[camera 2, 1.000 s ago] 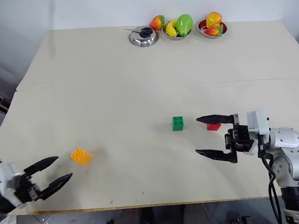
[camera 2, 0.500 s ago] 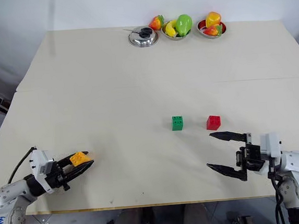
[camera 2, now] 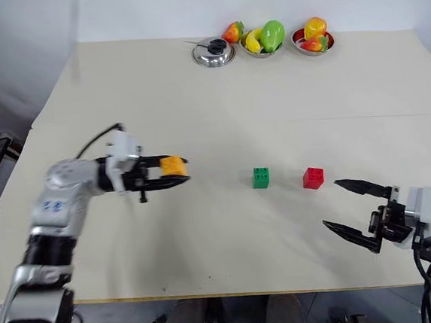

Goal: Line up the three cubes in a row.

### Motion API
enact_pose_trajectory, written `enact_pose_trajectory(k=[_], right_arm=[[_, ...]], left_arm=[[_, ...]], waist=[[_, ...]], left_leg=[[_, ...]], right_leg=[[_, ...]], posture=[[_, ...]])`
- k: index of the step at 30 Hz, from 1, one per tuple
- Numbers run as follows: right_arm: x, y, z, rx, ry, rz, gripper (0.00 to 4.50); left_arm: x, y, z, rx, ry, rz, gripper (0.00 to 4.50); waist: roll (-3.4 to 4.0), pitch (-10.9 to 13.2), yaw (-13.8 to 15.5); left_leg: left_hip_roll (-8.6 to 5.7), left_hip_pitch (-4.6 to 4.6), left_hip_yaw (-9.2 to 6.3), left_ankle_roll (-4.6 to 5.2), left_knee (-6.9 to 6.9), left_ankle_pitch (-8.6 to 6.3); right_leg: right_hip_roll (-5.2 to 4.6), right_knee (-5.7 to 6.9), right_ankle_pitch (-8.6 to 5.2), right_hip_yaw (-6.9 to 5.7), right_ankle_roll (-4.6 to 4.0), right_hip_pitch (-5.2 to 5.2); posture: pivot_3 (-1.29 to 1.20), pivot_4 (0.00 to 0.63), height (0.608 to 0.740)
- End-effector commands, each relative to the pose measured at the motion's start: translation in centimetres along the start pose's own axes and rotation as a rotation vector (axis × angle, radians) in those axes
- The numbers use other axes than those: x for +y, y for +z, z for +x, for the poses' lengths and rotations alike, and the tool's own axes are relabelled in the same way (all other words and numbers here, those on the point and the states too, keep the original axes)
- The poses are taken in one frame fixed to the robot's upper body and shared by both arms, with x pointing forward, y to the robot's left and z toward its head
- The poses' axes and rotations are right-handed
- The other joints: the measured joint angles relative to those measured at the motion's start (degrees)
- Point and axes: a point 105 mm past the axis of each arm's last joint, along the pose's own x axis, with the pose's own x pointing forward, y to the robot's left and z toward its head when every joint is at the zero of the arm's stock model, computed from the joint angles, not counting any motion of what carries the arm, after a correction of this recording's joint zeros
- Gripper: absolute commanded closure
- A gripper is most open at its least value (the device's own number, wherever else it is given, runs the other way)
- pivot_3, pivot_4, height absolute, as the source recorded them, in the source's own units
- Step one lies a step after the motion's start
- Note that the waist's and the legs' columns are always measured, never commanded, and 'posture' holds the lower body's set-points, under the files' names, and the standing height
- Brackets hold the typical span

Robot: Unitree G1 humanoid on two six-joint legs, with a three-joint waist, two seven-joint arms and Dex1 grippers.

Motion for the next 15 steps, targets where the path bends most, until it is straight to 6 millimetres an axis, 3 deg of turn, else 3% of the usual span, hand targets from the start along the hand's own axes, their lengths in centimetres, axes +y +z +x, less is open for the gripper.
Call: enact_pose_trajectory(k=[1, 6, 15], right_arm=[[-0.2, 1.4, -0.5, 0.016, -0.023, -0.052, 0.00], [0.9, 1.9, 0.0, 0.014, -0.043, -0.045, 0.00], [2.0, 2.4, 0.1, 0.009, -0.082, -0.034, 0.00]], left_arm=[[1.4, -1.4, 1.6, 0.049, -0.044, 0.013, 2.97], [2.4, -2.4, 3.5, 0.075, -0.070, -0.013, 2.97], [1.8, -3.3, 5.0, 0.100, -0.135, -0.028, 2.97]], waist=[[-0.09, 0.1, -0.1], [-0.18, 0.1, -0.1], [-0.21, 0.1, 0.1]], left_leg=[[0.03, -0.04, 0.13, 0.00, 0.00, 0.00], [0.10, -0.05, 0.02, 0.00, -0.01, 0.00], [0.02, -0.11, -0.32, 0.10, 0.05, 0.01]], right_leg=[[0.02, -0.05, 0.00, -0.03, 0.01, -0.02], [0.02, -0.08, 0.01, -0.02, 0.04, -0.05], [-0.09, -0.10, 0.08, 0.00, 0.17, -0.04]], posture=[[0.00, 0.150, 0.740], [0.00, 0.150, 0.740], [0.00, 0.150, 0.740]])
